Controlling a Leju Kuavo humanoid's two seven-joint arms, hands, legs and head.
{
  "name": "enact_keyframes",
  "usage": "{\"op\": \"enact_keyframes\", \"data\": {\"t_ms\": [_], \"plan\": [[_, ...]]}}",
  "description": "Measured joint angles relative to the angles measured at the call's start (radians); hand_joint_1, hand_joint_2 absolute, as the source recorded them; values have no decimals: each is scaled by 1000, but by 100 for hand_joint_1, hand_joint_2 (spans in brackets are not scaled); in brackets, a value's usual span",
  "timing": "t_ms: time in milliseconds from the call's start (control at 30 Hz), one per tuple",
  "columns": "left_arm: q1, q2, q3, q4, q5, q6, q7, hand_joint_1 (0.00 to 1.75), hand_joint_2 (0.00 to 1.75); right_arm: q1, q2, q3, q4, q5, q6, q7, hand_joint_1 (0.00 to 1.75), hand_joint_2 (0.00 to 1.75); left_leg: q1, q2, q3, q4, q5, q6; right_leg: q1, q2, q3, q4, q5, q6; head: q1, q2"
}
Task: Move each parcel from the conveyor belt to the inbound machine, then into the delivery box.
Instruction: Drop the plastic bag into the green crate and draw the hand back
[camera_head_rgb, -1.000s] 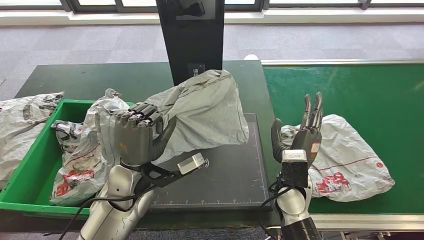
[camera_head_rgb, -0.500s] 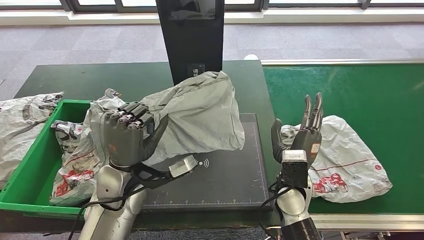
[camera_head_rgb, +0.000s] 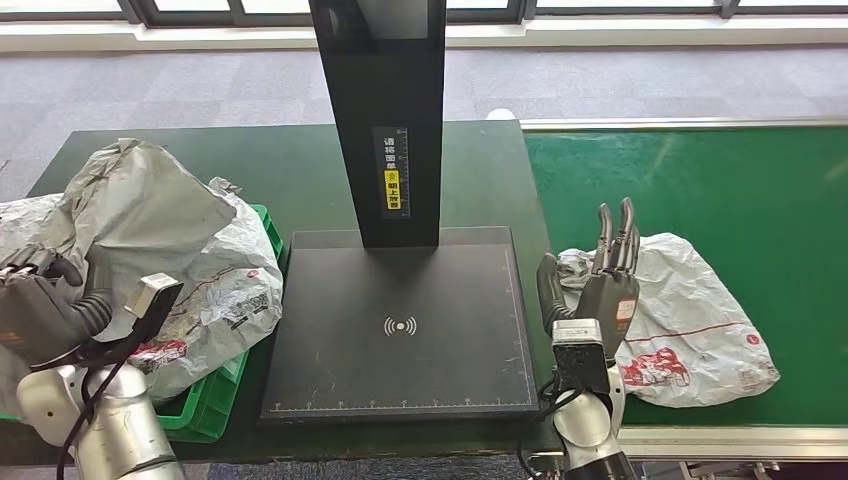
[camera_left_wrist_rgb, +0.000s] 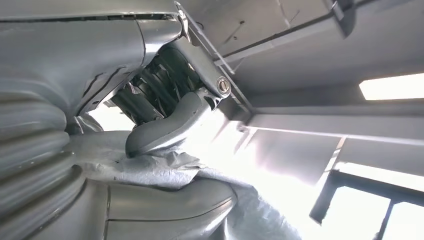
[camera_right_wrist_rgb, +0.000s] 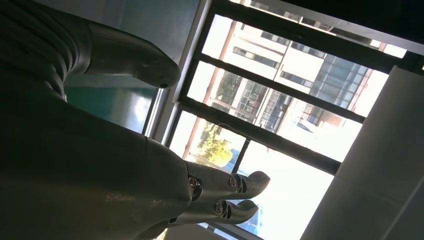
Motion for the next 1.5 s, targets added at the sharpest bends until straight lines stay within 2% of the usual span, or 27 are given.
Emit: {"op": "enact_keyframes", "data": {"t_ms": [133,167,267,300,433,867,967,1100,1200,1333,1467,1500], "plan": [[-22,-8,86,25,-13,0,0,175,175,3,4,0,-7,14,19,0,0,175,0,0,0,0,0,0,0,0,0,0,0,0,0,0],[-25,-9,99,29,-16,0,0,161,175,3,6,0,-7,17,24,0,0,175,0,0,0,0,0,0,0,0,0,0,0,0,0,0],[-30,-11,124,40,-31,0,5,30,175,3,12,-1,-7,30,40,0,0,175,0,0,0,0,0,0,0,0,0,0,0,0,0,0],[-30,-12,128,43,-38,0,11,0,175,3,14,-2,-7,34,45,0,0,175,0,0,0,0,0,0,0,0,0,0,0,0,0,0],[-28,-17,130,52,-57,0,26,0,175,3,21,-7,-8,44,59,0,0,175,0,0,0,0,0,0,0,0,0,0,0,0,0,0],[-25,-21,111,60,7,0,-1,0,175,2,29,-13,-8,44,63,0,0,175,0,0,0,0,0,0,0,0,0,0,1,0,0,0],[-10,-22,73,47,88,0,-1,0,175,1,29,-16,-6,54,51,0,0,175,0,0,0,0,0,0,0,0,0,0,1,0,0,0],[22,-25,-29,42,264,0,-1,0,175,-17,30,-44,27,77,11,2,0,175,0,0,0,0,0,0,0,-1,0,0,1,0,0,0],[28,-24,-92,43,310,0,-1,0,175,-28,30,-63,56,76,-1,3,0,175,0,-1,0,0,0,0,0,-1,0,0,1,0,0,0],[28,-23,-140,43,337,0,-1,0,0,-35,30,-73,84,67,-6,3,0,175,0,-1,0,0,0,0,0,-1,0,0,1,-1,0,0],[32,-22,-189,43,397,0,-1,0,175,-49,29,-83,127,44,-22,3,0,175,0,-1,0,0,0,0,0,-1,0,0,1,-1,0,0],[34,-22,-203,43,419,0,-1,0,175,-53,28,-84,138,40,-28,3,0,175,0,-1,0,0,0,0,0,-1,0,0,1,-1,0,0]]}}
